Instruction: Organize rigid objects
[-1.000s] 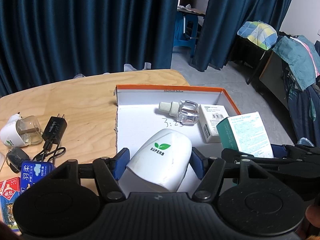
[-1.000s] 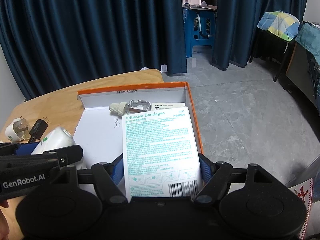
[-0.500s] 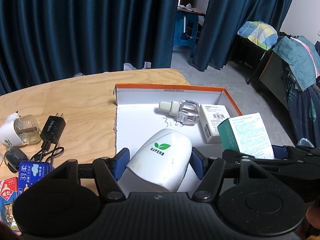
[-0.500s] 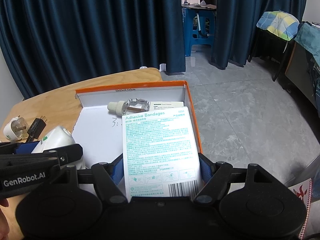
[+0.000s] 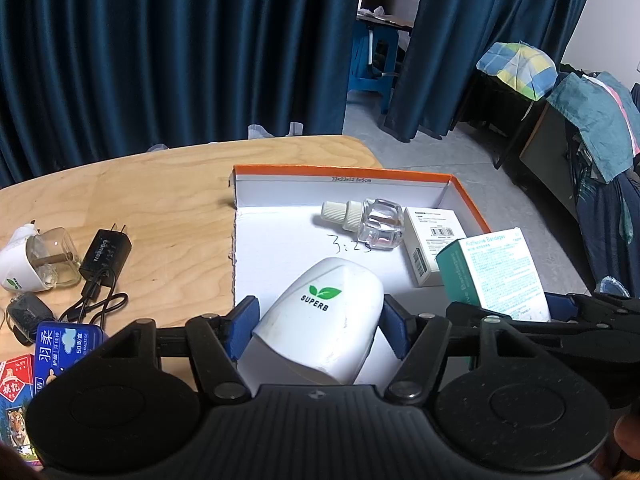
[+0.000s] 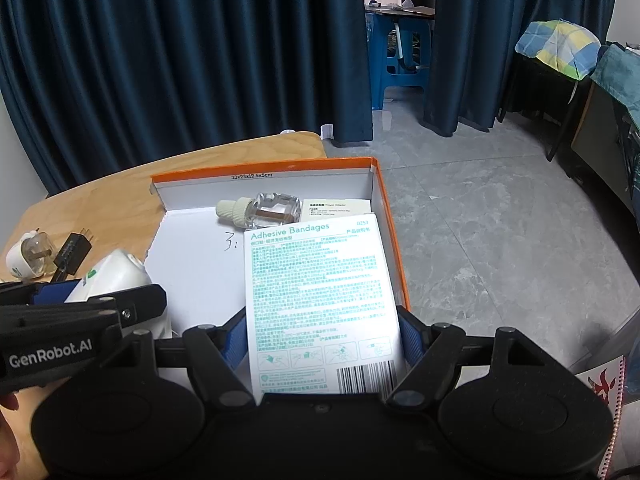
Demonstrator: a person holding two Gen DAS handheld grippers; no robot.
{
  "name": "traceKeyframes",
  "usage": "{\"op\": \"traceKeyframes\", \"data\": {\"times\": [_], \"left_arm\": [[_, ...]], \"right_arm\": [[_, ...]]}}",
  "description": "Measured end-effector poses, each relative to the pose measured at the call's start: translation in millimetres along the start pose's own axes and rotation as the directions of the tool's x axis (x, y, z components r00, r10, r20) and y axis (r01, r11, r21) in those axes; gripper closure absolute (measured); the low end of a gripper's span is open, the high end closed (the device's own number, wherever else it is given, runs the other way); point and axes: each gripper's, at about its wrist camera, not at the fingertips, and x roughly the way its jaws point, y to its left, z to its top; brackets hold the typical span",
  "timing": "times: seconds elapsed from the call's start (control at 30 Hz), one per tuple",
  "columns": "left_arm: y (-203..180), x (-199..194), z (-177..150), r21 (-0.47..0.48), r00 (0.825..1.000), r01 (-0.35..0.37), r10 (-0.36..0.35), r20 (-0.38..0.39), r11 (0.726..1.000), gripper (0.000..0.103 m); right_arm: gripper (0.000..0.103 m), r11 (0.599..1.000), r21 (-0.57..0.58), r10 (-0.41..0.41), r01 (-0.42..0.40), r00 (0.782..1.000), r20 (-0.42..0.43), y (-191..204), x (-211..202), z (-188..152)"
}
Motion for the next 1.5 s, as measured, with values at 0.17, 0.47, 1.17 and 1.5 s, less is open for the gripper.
{"op": "traceKeyframes", "data": {"times": [0.17, 0.47, 1.17, 1.5], "left_arm": [[0, 0, 0, 0.000, 1.000, 0.000, 0.000, 0.000, 1.000, 0.037], [-1, 6, 0, 0.004, 1.000, 0.008, -0.008, -0.009, 1.000, 0.037], [-4, -6, 16, -0.032, 0.999, 0.020, -0.019, 0.028, 0.999, 0.011], [16, -56, -3, -0.021, 0.998, -0.067, 0.067, 0.010, 0.998, 0.008]], "right_arm": [[0.018, 1.000, -0.001, 0.000, 0.000, 1.000, 0.000, 1, 0, 0], [0.016, 0.999, 0.042, -0.026, 0.024, 0.998, 0.049, -6, -7, 3], [0.015, 0.990, 0.141, -0.050, 0.026, 0.985, 0.166, -25, -33, 8], [0.015, 0.992, 0.123, -0.002, -0.013, 0.992, 0.123, -1, -55, -4]]}}
